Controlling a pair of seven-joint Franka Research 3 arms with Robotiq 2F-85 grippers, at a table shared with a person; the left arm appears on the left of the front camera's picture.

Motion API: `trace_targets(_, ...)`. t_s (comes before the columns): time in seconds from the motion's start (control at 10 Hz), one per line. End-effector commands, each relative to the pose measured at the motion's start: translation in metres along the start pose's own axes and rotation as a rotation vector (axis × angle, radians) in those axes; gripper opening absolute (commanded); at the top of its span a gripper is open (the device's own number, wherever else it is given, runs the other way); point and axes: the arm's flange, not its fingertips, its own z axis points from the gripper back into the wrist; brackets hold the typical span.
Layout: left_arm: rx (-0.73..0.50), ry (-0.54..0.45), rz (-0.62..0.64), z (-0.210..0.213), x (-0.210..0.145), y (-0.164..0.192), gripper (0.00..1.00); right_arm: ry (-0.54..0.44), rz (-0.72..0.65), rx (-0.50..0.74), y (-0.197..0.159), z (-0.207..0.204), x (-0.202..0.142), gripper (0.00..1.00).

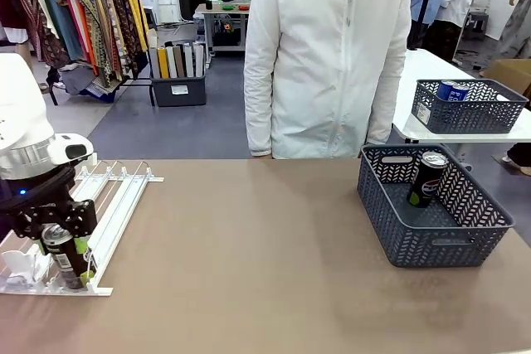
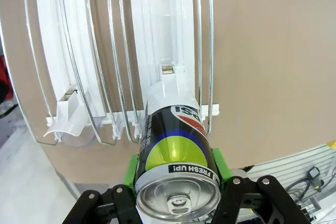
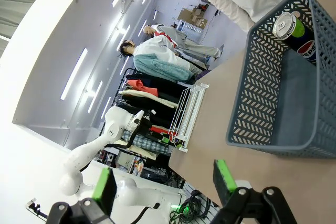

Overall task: Retrieve and store the cans from the dispenser.
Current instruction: Pick up one can from the Automatic Can Dispenser and place it in the middle of the table.

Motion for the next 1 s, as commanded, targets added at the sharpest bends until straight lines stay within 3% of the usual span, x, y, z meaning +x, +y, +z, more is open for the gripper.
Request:
trace_targets(0.0,-0.017,-0.016,0.015,-0.001,0.005,-0.004,0.00,0.009,-0.002,0.005,0.004,0.000,0.001,1.00)
trace_targets(0.2,0.004,-0.039,0.011,0.005,0.001,-0.004,0.00,0.009,-0.002,0.005,0.004,0.000,0.001,1.00)
trace_targets(0.4,-0.006,-0.113,0.002,0.042,-0.015,-0.004,0.00,0.009,-0.002,0.005,0.004,0.000,0.001,1.00)
trace_targets(0.7,0.006,-0.316,-0.015,0.134,-0.075,-0.002,0.00,0.009,-0.002,0.005,0.004,0.000,0.001,1.00)
trace_targets(0.9,0.003,-0.435,-0.030,0.163,-0.112,0.004,0.00,0.009,-0.002,0.005,0.004,0.000,0.001,1.00)
